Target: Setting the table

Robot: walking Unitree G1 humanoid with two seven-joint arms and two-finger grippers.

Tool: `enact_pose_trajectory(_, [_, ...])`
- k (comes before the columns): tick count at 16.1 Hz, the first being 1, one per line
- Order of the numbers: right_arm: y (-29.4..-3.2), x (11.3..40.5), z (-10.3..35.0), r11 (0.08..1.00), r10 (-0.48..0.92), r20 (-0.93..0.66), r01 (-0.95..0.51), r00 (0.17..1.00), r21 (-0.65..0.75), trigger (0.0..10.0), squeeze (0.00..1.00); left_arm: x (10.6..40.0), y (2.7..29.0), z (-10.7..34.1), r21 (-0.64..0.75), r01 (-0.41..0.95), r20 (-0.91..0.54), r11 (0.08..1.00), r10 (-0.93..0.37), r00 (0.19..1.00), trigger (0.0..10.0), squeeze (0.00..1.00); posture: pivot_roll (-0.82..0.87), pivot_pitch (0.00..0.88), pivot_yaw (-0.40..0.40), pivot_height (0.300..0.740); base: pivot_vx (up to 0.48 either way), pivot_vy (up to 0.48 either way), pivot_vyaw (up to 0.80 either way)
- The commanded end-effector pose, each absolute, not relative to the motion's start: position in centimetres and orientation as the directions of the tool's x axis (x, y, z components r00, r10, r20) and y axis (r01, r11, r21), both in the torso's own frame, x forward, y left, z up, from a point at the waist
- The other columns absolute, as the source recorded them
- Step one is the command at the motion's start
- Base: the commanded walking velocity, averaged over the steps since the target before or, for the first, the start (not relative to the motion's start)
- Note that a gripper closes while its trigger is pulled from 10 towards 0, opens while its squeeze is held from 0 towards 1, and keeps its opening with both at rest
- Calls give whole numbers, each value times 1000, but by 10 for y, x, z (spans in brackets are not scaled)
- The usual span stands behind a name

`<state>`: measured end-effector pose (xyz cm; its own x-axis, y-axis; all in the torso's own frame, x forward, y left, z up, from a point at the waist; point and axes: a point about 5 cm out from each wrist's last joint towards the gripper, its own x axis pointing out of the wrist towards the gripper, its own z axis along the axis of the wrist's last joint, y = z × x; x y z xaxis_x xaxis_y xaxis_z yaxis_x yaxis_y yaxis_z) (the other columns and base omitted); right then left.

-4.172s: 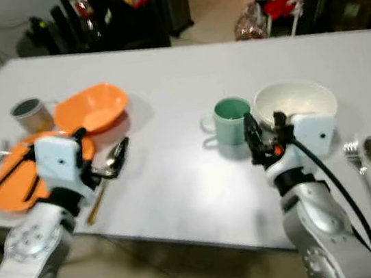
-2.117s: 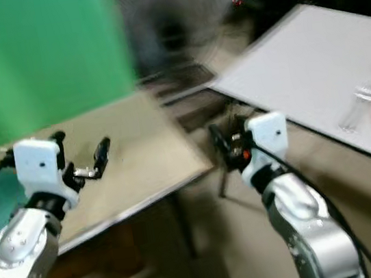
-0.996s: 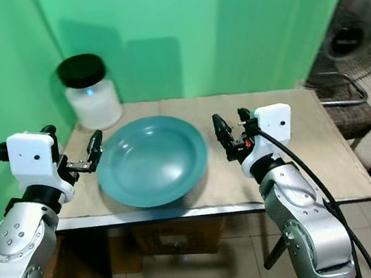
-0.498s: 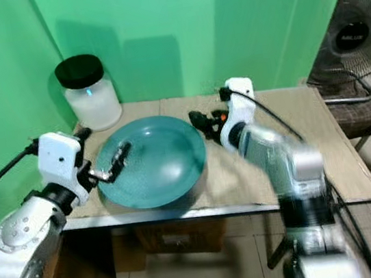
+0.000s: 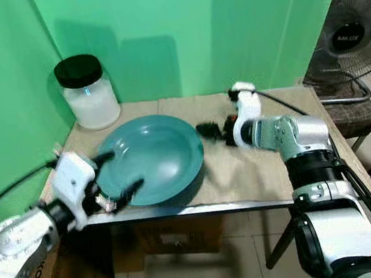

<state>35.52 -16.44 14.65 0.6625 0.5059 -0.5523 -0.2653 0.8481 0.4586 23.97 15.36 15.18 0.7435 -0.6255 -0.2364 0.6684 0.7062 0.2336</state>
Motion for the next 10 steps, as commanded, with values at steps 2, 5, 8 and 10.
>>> enact_pose_trajectory(2, [-162, 355, 144, 828, 539, -554, -279, 635, 486, 10000, 0, 246, 163, 143, 250, 639, -256, 727, -587, 768, 10000, 0, -103, 0, -7, 740, 0, 0, 0])
enact_pose_trajectory(5, [-156, 360, 139, 822, 537, -522, -271, 663, 501, 10000, 0, 264, 166, 138, 261, 597, -218, 758, -556, 802, 10000, 0, -102, 0, -17, 740, 0, 0, 0])
enact_pose_trajectory(8, [-152, 362, 140, 812, 551, -510, -283, 660, 511, 10000, 0, 278, 165, 132, 251, 590, -195, 767, -557, 807, 10000, 0, -100, 0, -32, 740, 0, 0, 0])
enact_pose_trajectory(10, [-153, 364, 143, 809, 552, -497, -285, 669, 515, 10000, 0, 289, 172, 123, 271, 545, -213, 793, -503, 838, 10000, 0, -100, 0, -32, 740, 0, 0, 0])
